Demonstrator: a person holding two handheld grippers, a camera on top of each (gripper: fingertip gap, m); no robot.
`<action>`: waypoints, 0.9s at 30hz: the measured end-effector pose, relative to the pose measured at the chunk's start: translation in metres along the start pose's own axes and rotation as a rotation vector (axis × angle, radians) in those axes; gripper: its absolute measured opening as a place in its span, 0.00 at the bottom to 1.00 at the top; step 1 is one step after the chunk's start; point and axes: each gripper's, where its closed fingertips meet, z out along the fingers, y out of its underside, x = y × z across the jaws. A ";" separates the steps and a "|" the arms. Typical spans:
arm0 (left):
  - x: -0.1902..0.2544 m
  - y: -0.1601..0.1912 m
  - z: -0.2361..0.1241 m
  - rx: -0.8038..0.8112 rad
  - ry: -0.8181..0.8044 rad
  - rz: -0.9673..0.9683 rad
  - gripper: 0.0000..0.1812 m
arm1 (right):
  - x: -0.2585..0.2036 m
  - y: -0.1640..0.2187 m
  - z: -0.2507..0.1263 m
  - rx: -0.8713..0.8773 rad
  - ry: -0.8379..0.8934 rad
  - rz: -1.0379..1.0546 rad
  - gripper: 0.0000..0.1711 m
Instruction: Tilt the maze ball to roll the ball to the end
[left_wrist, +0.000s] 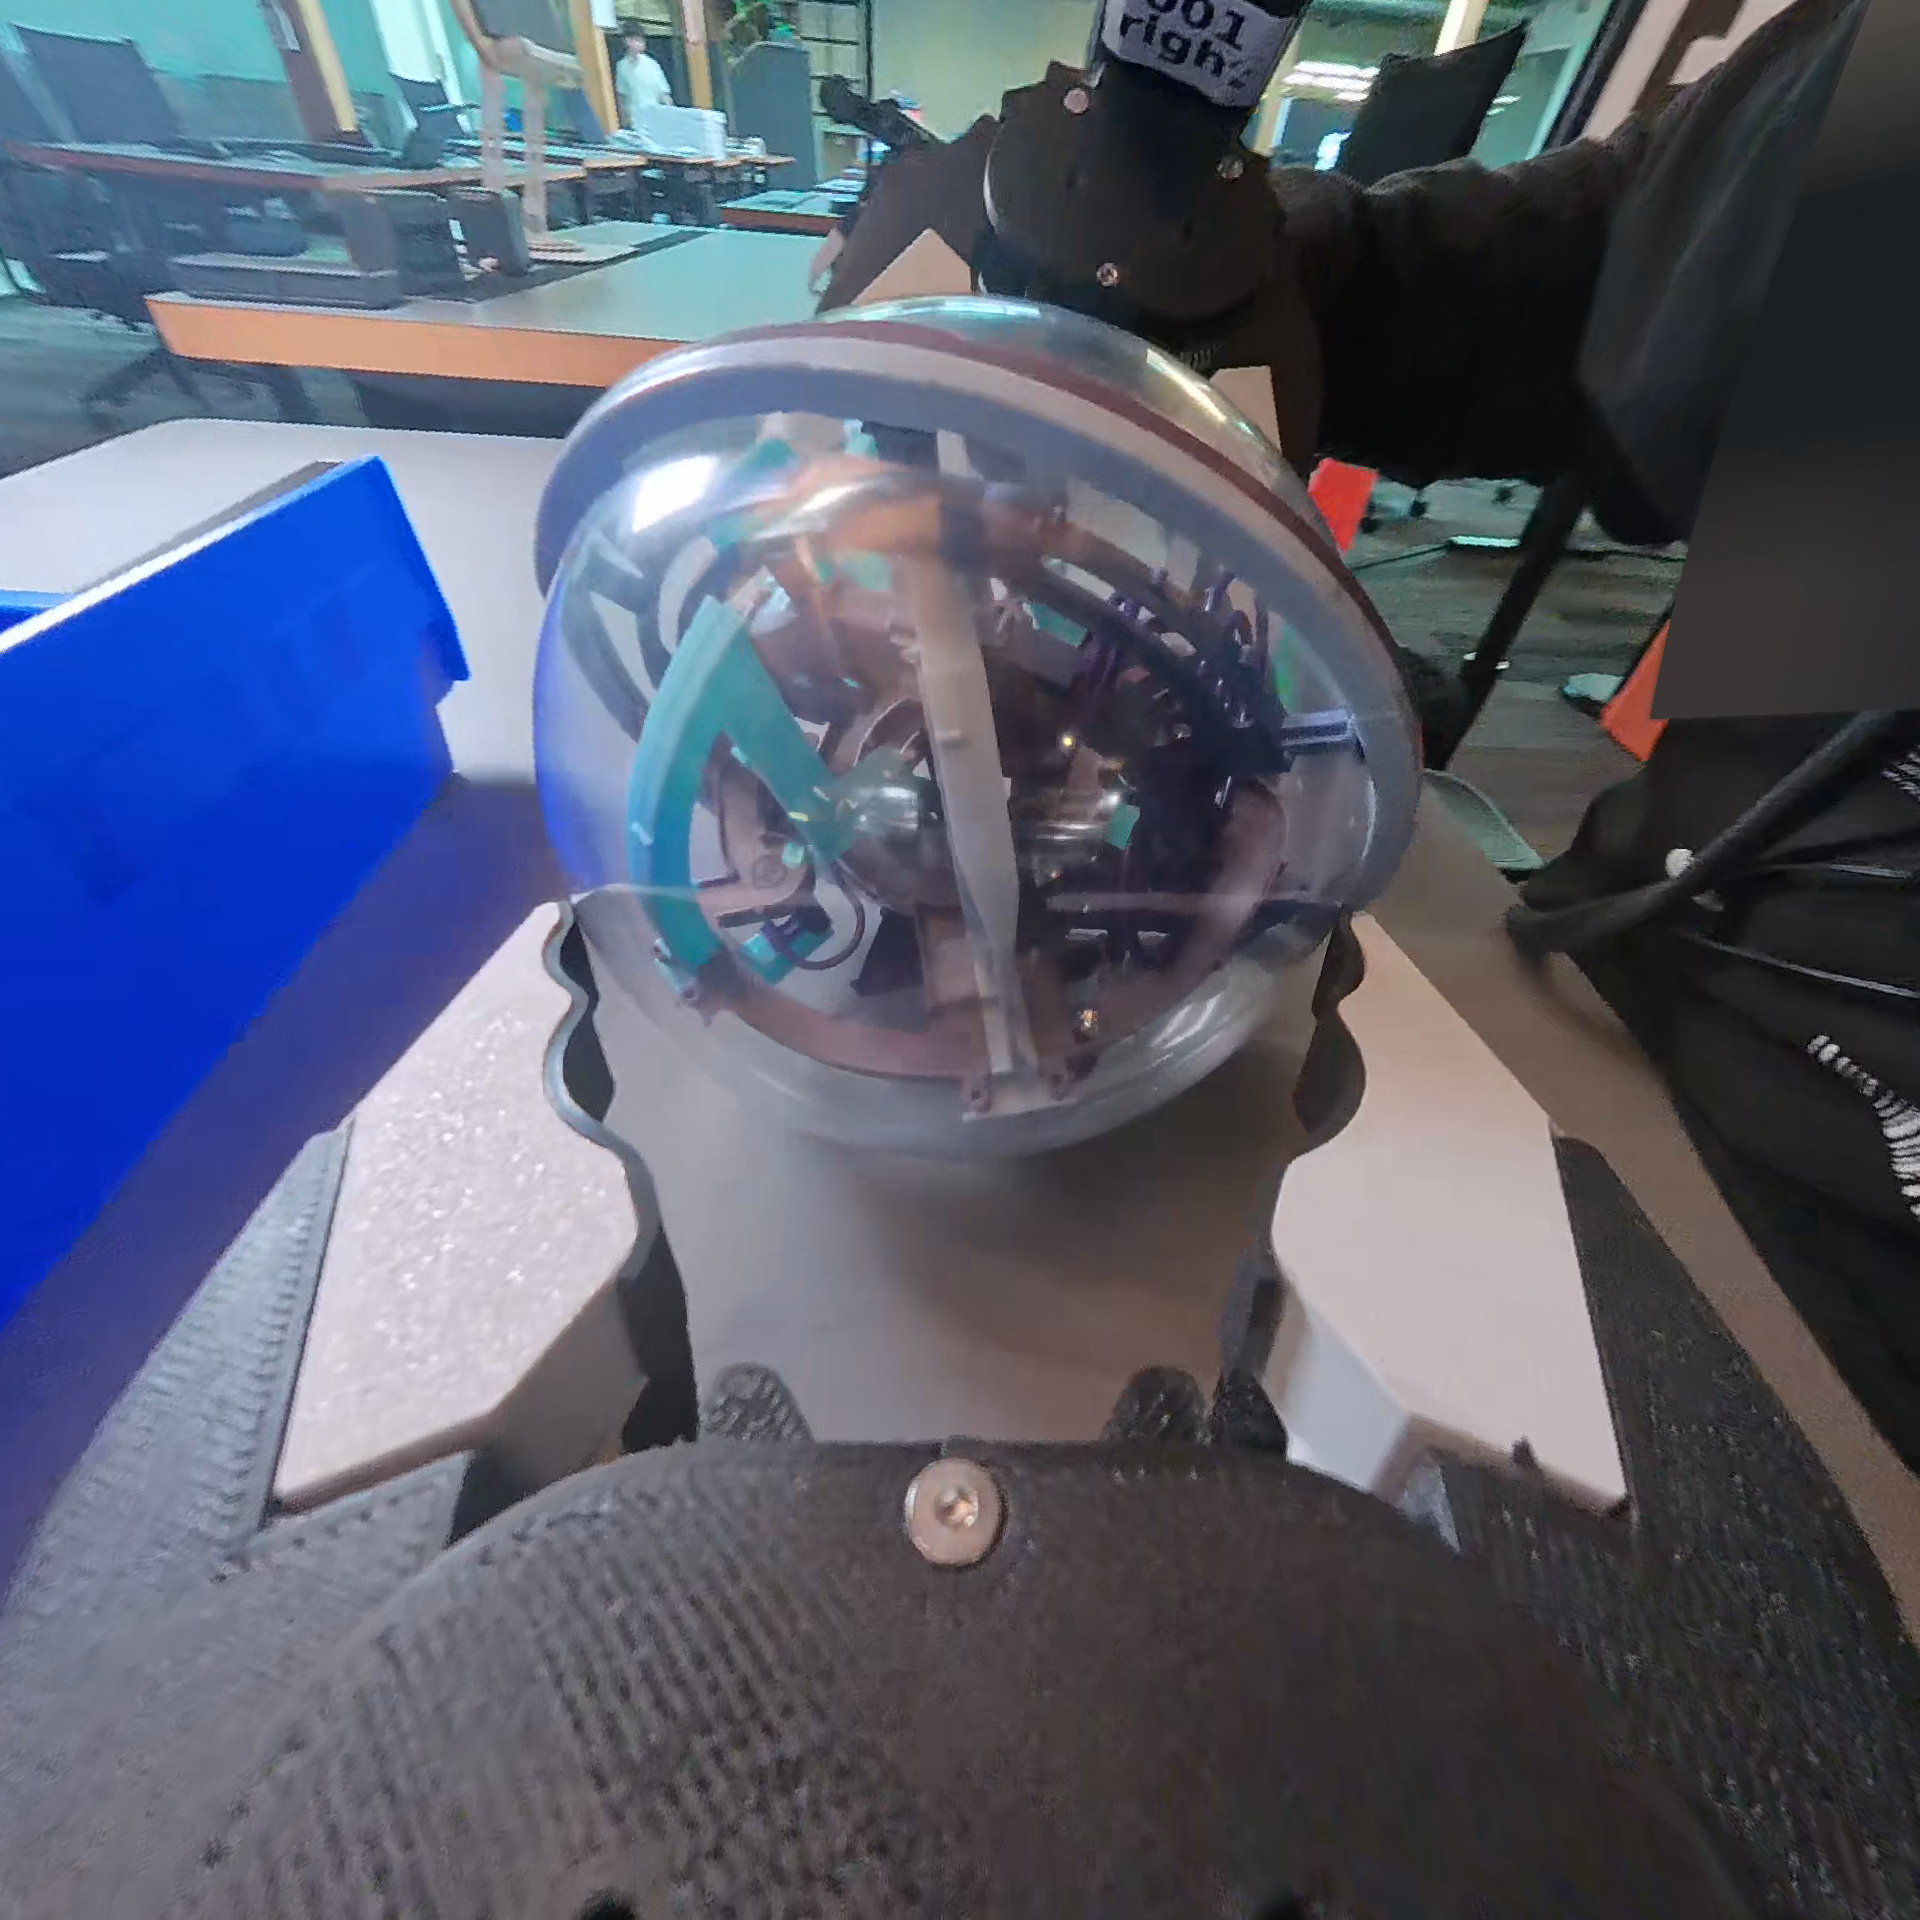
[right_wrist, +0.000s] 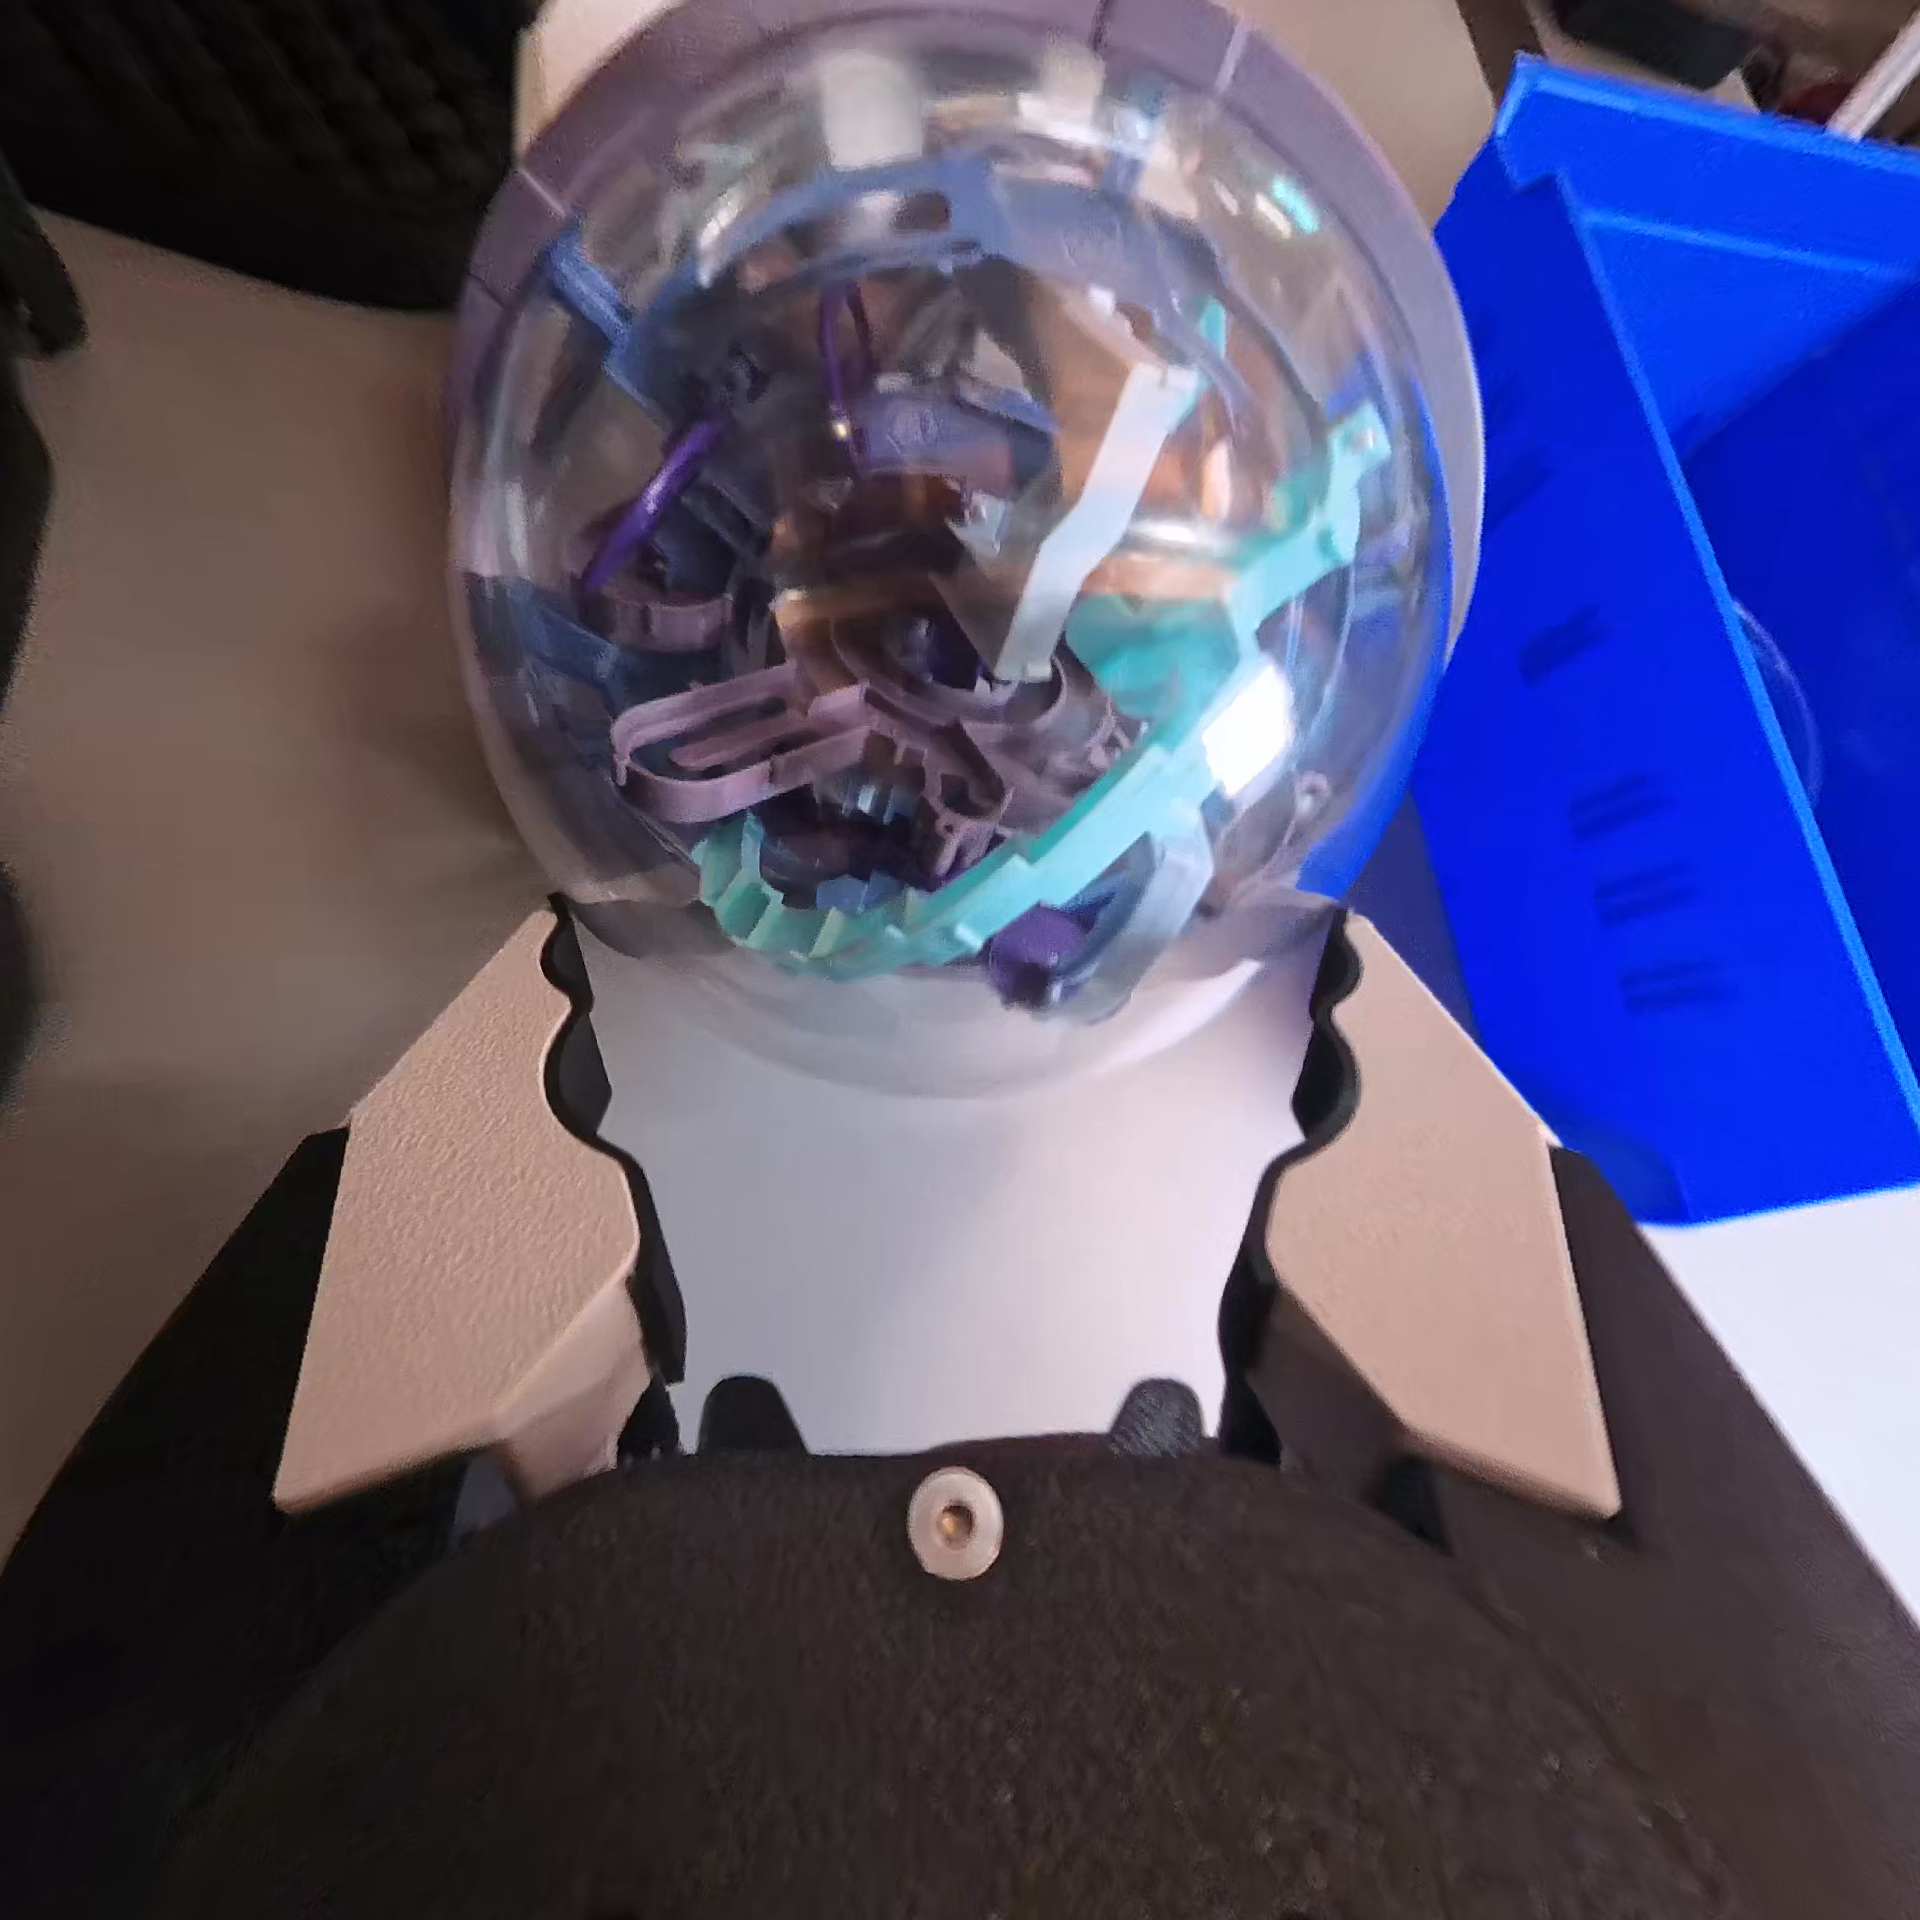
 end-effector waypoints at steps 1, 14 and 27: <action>-0.002 0.000 0.000 -0.005 -0.024 0.011 0.75 | 0.003 0.004 -0.001 -0.024 0.017 0.009 0.78; -0.005 -0.008 0.006 -0.032 -0.183 0.042 0.70 | 0.001 -0.005 -0.044 -0.043 0.424 0.422 0.76; 0.008 -0.019 -0.008 -0.002 -0.161 -0.019 0.55 | 0.007 -0.003 -0.021 -0.001 0.373 0.300 0.78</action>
